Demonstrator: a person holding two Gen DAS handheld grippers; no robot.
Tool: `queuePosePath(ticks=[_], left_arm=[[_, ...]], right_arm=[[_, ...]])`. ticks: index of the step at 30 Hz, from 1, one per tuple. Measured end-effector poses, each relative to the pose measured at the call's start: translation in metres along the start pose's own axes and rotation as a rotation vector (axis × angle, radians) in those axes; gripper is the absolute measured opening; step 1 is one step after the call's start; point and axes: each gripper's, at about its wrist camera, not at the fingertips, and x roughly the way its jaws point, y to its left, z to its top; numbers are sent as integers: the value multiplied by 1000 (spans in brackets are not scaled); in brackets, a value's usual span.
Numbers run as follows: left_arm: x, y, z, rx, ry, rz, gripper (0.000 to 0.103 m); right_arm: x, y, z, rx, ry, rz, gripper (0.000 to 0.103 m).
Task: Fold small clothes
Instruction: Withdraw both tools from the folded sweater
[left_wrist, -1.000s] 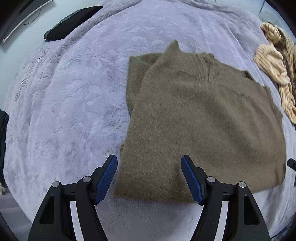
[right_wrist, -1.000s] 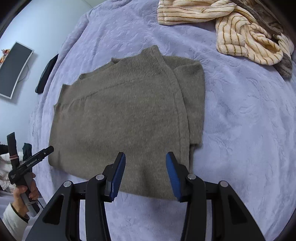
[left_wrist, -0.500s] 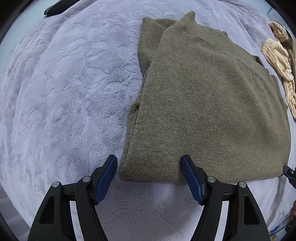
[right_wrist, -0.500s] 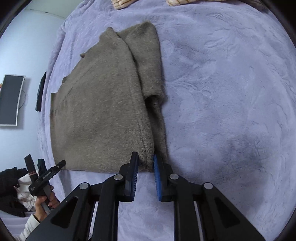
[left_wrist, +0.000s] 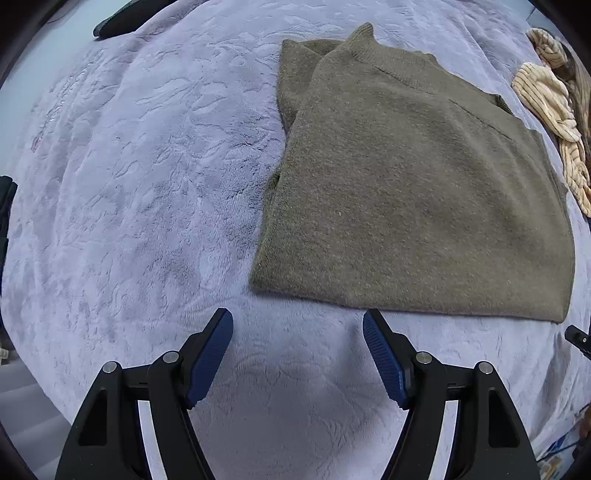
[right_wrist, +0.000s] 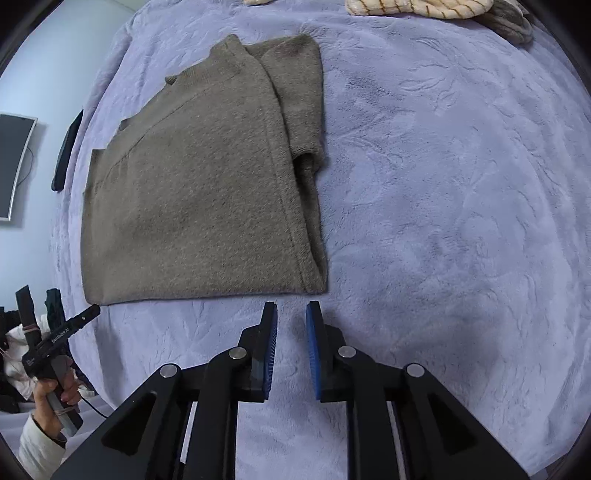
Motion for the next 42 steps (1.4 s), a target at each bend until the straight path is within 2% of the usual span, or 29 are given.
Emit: queuePosePath(ticks=[2, 3, 4, 8, 10, 18, 26, 34, 42], left_arm=[[-6, -4, -7, -1, 7, -7, 74], [-9, -7, -11, -6, 11, -16, 74], [-12, -8, -13, -12, 14, -22, 74], [-23, -25, -26, -2, 21, -33, 74], [-27, -34, -32, 19, 15, -26, 74], [-39, -52, -41, 35, 28, -43, 74], [-31, -41, -34, 57, 40, -71, 74], [-14, -27, -23, 96, 67, -140, 74], [0, -2, -8, 111, 91, -212, 74]], right_arm=[[0, 10, -3, -10, 4, -5, 33], [0, 14, -7, -16, 9, -9, 42], [1, 19, -10, -24, 15, -11, 46], [0, 37, -23, -71, 27, -17, 47], [1, 44, -28, -90, 34, -8, 58], [11, 65, -41, -115, 75, 27, 59], [18, 82, -47, -118, 86, 31, 59], [24, 104, -58, -87, 77, 2, 59], [46, 145, -72, -68, 93, -25, 59]])
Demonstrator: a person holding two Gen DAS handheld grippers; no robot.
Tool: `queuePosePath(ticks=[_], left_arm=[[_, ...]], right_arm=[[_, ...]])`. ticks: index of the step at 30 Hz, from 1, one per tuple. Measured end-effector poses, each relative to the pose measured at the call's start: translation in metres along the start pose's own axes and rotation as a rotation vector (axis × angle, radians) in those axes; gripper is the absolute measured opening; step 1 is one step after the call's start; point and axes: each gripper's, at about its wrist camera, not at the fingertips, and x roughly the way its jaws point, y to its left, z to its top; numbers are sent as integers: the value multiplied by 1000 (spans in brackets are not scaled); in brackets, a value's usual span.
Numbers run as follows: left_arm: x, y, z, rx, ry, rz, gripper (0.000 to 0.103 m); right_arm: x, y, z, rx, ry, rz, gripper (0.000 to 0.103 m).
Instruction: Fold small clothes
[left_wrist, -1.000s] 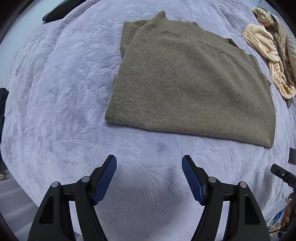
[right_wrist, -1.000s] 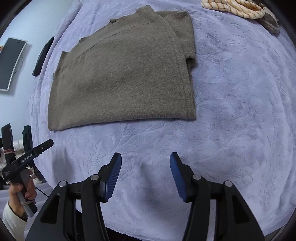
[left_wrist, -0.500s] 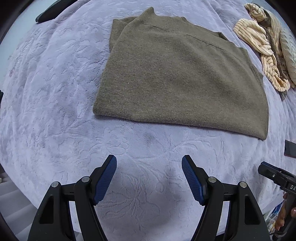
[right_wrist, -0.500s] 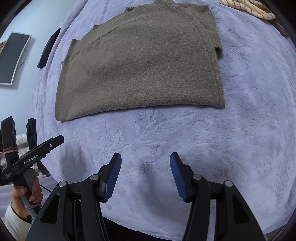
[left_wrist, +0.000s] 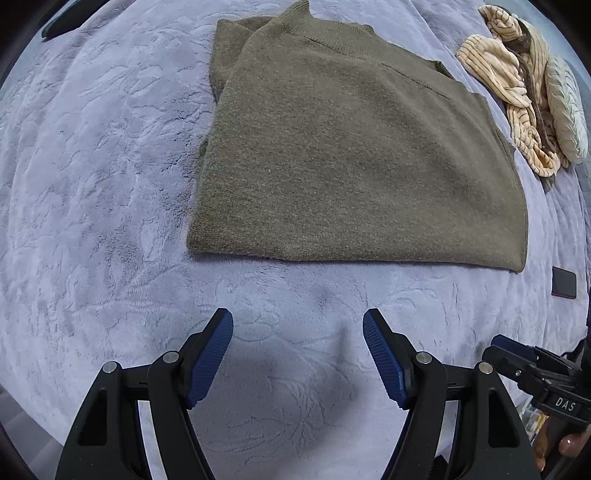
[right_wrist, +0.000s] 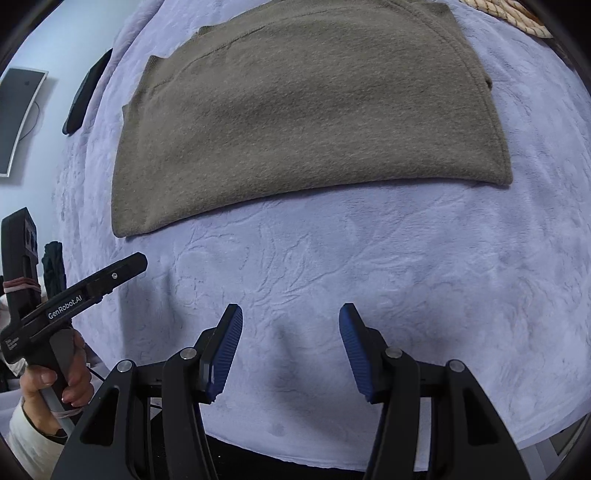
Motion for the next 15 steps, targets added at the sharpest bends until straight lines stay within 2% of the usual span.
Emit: queuePosePath(ticks=[6, 9, 15], left_arm=[[-3, 31, 5, -47, -3, -85, 74], [-1, 49, 5, -70, 8, -131, 74], [4, 68, 1, -116, 5, -265, 74]], right_arm=[[12, 38, 6, -46, 14, -3, 59], [16, 60, 13, -115, 31, 1, 59], [24, 87, 28, -233, 24, -71, 59]])
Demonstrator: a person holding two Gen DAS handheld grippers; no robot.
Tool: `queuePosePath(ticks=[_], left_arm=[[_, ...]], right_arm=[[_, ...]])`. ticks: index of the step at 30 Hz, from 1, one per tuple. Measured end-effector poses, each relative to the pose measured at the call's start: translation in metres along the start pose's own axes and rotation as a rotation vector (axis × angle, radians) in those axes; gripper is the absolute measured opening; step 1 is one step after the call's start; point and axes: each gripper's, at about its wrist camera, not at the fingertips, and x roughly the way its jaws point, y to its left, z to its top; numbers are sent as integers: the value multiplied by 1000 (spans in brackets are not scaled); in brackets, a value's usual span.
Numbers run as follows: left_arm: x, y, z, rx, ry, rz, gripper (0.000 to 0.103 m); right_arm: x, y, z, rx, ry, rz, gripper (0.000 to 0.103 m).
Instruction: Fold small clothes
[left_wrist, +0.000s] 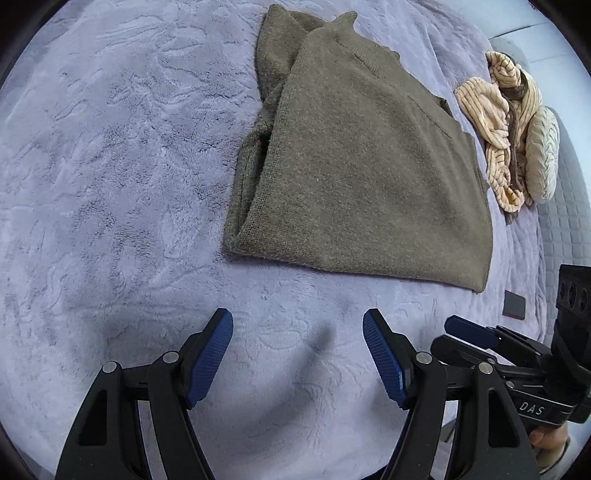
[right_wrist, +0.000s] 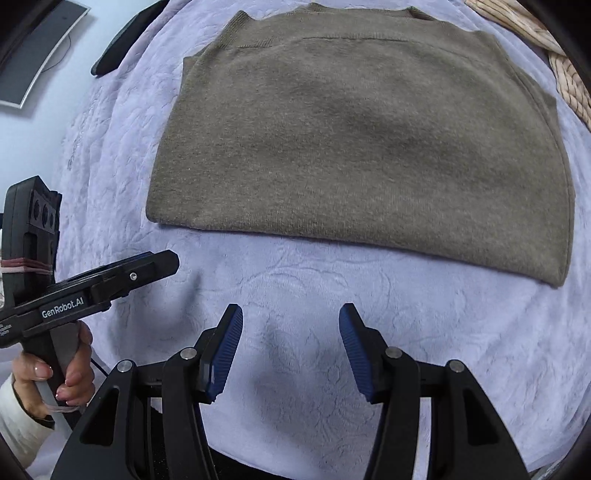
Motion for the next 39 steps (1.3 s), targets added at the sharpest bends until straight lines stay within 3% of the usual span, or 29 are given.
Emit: queuePosePath(ticks=[5, 9, 13, 19, 22, 26, 33, 35, 36, 37, 38, 39], left_arm=[[14, 4, 7, -54, -20, -118, 74], [27, 3, 16, -110, -42, -147, 74], [28, 11, 18, -170, -83, -189, 74], [24, 10, 22, -203, -129, -224, 74], [21, 13, 23, -225, -139, -248, 74], [13, 22, 28, -260, -148, -266, 74], [-1, 26, 24, -202, -145, -210, 74], [-4, 30, 21, -201, -145, -217, 74], [-4, 31, 20, -203, -138, -223, 74], [-4, 31, 19, -205, -136, -236, 74], [-5, 31, 18, -209, -140, -257, 74], [-6, 30, 17, -214, -143, -281, 74]], right_arm=[[-1, -8, 29, 3, -54, -74, 59], [9, -20, 51, 1, -76, -101, 59], [35, -38, 57, 38, -30, -58, 58], [29, -56, 53, 96, -56, 25, 60], [13, -59, 41, 152, -94, 209, 60], [33, -63, 19, 293, -26, 468, 60], [78, -56, 17, 496, -101, 730, 60], [84, -54, 22, 529, -112, 756, 58], [85, -54, 25, 545, -116, 772, 46], [85, -54, 27, 557, -116, 774, 21], [83, -56, 31, 568, -118, 772, 11], [81, -56, 33, 573, -131, 781, 10]])
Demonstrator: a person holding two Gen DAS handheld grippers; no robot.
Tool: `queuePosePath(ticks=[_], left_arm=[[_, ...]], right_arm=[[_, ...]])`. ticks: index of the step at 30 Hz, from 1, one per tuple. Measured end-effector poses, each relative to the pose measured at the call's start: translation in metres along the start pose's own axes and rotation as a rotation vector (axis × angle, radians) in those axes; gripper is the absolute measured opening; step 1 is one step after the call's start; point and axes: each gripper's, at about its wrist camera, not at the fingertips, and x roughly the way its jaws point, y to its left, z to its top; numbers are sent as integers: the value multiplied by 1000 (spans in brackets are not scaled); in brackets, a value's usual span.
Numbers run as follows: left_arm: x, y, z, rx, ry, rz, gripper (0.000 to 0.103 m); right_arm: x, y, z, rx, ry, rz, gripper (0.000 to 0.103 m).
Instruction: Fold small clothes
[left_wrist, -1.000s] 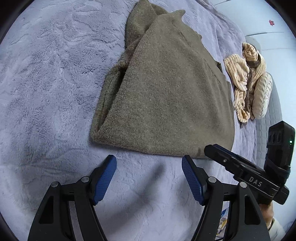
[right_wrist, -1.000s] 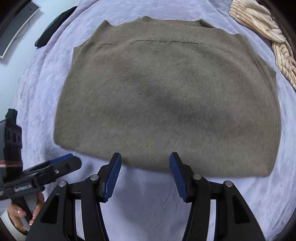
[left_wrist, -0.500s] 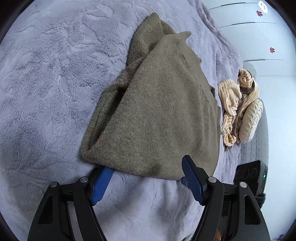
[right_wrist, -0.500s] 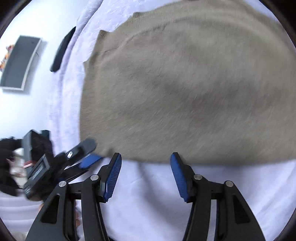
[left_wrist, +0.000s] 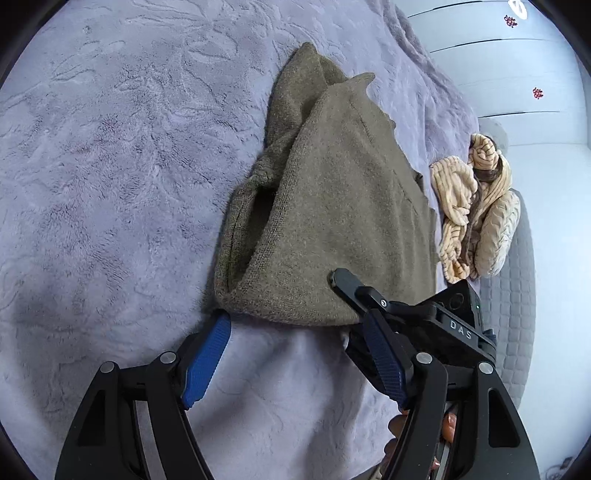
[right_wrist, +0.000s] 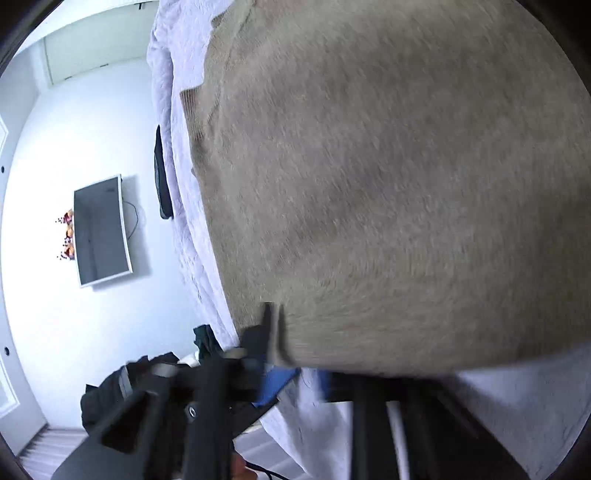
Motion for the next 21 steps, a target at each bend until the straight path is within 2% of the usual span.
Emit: queuePosePath(ticks=[3, 7, 9, 10, 17, 19, 21], left_arm=[[-1, -5, -2, -28, -2, -94, 74], [6, -14, 2, -66, -14, -209, 74], [13, -18, 5, -82, -17, -238, 74], [15, -20, 6, -87, -22, -247, 79], [37, -16, 22, -144, -54, -199, 79], [41, -18, 27, -133, -70, -168, 79], [45, -21, 31, -122, -79, -132, 79]], right_arm=[[-15, 14, 6, -18, -32, 73, 10], [-23, 22, 9, -18, -24, 138, 10], [-21, 20, 5, -4, -12, 158, 10], [-25, 16, 4, 9, -12, 165, 10], [-19, 18, -3, -1, 35, 107, 10], [-12, 24, -4, -26, 59, 65, 10], [-15, 28, -7, -73, 107, -33, 14]])
